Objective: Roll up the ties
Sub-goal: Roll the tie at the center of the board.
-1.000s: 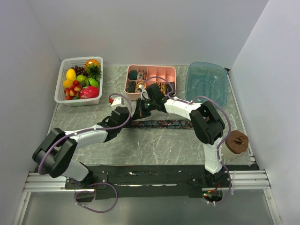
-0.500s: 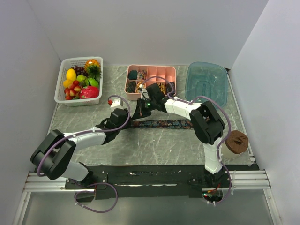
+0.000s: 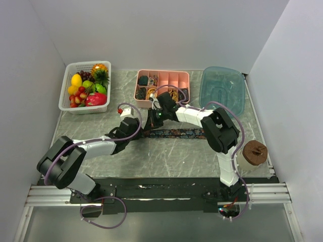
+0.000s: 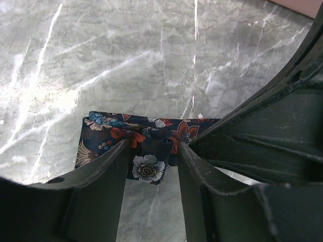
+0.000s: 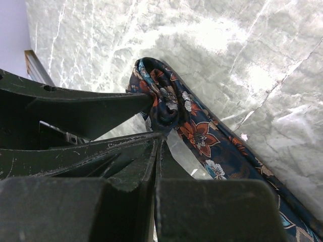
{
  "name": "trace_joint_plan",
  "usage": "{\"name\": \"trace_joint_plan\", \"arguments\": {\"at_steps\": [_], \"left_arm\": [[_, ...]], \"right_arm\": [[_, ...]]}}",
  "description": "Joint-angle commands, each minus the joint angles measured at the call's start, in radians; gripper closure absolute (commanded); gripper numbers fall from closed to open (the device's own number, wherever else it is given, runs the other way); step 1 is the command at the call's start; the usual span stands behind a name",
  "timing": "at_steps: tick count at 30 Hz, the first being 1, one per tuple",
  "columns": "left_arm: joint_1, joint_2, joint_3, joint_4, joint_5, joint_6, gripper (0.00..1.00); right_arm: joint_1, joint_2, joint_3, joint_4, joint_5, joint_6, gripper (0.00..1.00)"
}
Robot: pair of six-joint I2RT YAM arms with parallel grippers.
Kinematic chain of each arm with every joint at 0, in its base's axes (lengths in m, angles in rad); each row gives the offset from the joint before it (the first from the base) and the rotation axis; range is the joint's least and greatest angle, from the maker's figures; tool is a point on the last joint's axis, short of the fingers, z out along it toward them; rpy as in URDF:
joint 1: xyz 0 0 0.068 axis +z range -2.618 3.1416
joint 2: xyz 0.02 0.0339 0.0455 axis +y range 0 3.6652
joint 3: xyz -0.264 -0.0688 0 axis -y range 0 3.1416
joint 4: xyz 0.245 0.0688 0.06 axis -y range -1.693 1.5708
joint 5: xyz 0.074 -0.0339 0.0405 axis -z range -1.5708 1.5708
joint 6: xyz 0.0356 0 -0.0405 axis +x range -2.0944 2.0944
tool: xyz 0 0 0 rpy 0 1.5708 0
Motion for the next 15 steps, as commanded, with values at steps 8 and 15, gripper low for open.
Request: {"name": "trace_joint_plan", "arguments": {"at_steps": [8,15], "left_arm": [[-0.01,0.021,0.085,0.089,0.068,-0.019,0.48],[-0.009,0.002,0.096,0.064,0.044,-0.029,0.48]], "right_arm": [[-0.004,-0.054,0.011,-0.034,0.056,-0.052,1.0],[-0.016,-0.077,-0.031,-0.017,0.052,-0.057,1.0]]}}
